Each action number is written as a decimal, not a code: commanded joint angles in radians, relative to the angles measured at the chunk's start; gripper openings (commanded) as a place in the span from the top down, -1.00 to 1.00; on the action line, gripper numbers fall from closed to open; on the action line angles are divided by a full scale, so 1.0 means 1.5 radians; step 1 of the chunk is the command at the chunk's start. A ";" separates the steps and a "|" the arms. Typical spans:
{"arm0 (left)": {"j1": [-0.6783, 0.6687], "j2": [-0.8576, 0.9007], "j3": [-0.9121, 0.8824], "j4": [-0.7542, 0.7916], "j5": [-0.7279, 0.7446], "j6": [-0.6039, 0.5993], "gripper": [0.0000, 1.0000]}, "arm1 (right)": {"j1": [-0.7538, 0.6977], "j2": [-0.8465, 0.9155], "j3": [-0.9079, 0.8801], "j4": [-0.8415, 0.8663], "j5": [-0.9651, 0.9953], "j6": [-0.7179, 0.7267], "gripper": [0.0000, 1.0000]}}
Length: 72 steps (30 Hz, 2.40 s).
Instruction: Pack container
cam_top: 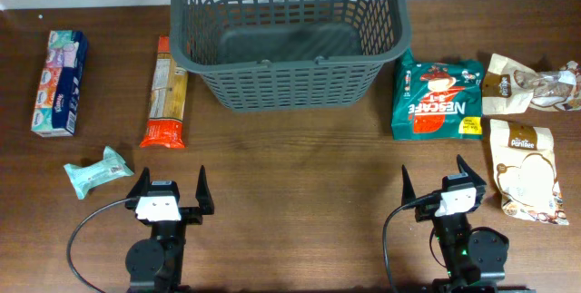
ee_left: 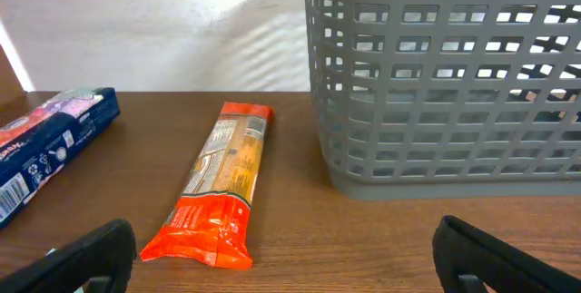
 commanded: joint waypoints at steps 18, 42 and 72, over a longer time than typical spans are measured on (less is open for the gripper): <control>0.001 -0.006 -0.004 -0.001 0.007 0.016 -0.99 | 0.005 -0.007 -0.003 -0.005 0.006 0.003 -0.98; 0.001 -0.006 -0.004 -0.001 0.007 0.016 -0.99 | 0.005 -0.007 -0.003 -0.005 0.006 0.003 -0.98; 0.001 -0.006 -0.004 -0.001 0.007 0.016 -0.99 | 0.005 0.099 0.232 0.019 0.116 0.074 -0.98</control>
